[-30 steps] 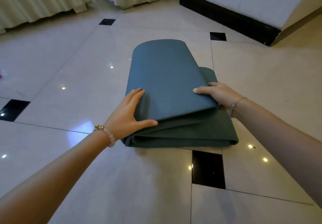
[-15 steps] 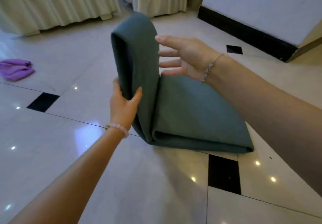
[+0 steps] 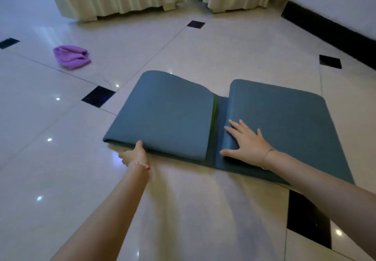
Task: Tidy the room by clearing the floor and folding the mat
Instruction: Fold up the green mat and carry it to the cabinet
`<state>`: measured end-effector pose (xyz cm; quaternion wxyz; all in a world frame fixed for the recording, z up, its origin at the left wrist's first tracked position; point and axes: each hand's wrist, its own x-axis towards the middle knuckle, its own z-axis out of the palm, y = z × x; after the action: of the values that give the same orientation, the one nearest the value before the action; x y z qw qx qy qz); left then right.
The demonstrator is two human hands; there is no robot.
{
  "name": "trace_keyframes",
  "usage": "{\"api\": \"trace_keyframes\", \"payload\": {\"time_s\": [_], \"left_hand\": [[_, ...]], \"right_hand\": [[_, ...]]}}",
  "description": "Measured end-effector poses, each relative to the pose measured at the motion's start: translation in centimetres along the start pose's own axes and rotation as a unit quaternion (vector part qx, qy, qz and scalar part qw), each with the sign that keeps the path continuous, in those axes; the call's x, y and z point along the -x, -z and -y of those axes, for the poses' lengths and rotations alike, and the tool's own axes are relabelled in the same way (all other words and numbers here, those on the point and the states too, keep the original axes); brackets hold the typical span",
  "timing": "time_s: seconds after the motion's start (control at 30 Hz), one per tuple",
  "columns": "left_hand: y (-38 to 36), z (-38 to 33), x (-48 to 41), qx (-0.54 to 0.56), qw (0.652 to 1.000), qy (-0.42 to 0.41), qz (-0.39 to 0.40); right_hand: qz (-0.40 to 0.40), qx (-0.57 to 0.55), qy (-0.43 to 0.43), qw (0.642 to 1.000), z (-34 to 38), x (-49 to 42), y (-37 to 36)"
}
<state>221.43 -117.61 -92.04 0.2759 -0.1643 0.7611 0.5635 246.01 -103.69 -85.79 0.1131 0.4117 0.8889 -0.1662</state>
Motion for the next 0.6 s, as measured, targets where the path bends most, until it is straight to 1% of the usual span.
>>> {"api": "trace_keyframes", "payload": {"time_s": [0.03,0.07,0.1,0.13,0.17,0.2,0.3,0.33,0.4,0.43,0.47,0.53,0.6], "left_hand": [[-0.1,0.0,1.0,-0.047,0.996,-0.058,-0.049],[-0.4,0.1,2.0,-0.089,0.983,-0.148,-0.066],[-0.7,0.3,2.9,-0.141,0.955,-0.256,-0.058],[-1.2,0.8,3.5,-0.207,0.914,-0.347,-0.036],[-1.8,1.2,4.0,-0.266,0.875,-0.405,-0.014],[-2.3,1.6,4.0,-0.310,0.851,-0.424,-0.001],[-3.0,2.0,4.4,-0.373,0.827,-0.421,-0.011],[-2.9,2.1,4.5,-0.382,0.814,-0.437,-0.025],[-2.3,2.6,4.4,-0.404,0.774,-0.487,-0.035],[-2.0,2.9,4.0,-0.420,0.746,-0.516,-0.030],[-1.9,3.1,3.5,-0.441,0.710,-0.549,-0.026],[-1.8,3.0,2.4,-0.489,0.626,-0.608,-0.006],[-1.8,2.2,2.0,-0.559,0.543,-0.621,0.084]], "right_hand": [[0.002,0.008,0.004,1.000,0.0,0.0,-0.3],[0.003,0.017,0.008,1.000,-0.1,0.1,-0.5],[0.002,0.025,0.012,1.000,-0.2,0.2,-0.9],[-0.001,0.033,0.017,0.999,-0.4,0.3,-1.2],[-0.006,0.039,0.023,0.999,-0.7,0.3,-1.6],[-0.010,0.041,0.028,0.999,-0.8,0.4,-1.9],[-0.017,0.040,0.037,0.998,-1.0,0.4,-2.2],[-0.015,0.042,0.035,0.998,-0.9,0.3,-2.2],[-0.014,0.046,0.032,0.998,-0.6,0.3,-2.3],[-0.016,0.048,0.031,0.998,-0.6,0.4,-2.4],[-0.017,0.050,0.031,0.998,-0.5,0.3,-2.5],[-0.016,0.052,0.031,0.998,-0.5,0.3,-2.7],[-0.020,0.055,0.028,0.998,-0.6,0.3,-2.8]]}}
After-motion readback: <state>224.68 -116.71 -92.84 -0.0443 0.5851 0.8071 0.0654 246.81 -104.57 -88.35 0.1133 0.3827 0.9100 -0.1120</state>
